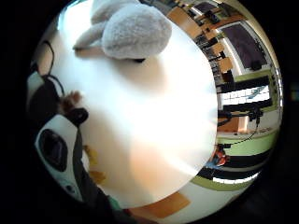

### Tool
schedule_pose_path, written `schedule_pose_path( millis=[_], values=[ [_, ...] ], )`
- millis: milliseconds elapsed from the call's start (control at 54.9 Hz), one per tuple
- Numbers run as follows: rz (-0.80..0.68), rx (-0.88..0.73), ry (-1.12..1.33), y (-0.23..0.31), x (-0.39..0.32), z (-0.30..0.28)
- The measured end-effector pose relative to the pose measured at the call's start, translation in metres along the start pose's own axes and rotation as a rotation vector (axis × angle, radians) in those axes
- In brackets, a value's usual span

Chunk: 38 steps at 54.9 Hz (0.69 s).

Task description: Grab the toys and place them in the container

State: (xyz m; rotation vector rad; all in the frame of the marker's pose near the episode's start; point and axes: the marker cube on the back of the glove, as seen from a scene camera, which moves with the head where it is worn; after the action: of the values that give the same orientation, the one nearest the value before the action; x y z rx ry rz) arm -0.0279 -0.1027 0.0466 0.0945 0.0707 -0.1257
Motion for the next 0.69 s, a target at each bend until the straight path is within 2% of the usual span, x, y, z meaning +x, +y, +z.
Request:
schedule_pose_path(
  millis=[127,328,455,692],
  values=[
    [0.012,0.042,0.014,-0.003,-0.002,-0.035],
    [-0.074,0.139,0.038,-0.016,-0.009,-0.108],
    [-0.095,0.22,-0.034,-0.036,-0.05,-0.157],
    [-0.195,0.254,-0.106,-0.067,-0.153,-0.208]
  ],
)
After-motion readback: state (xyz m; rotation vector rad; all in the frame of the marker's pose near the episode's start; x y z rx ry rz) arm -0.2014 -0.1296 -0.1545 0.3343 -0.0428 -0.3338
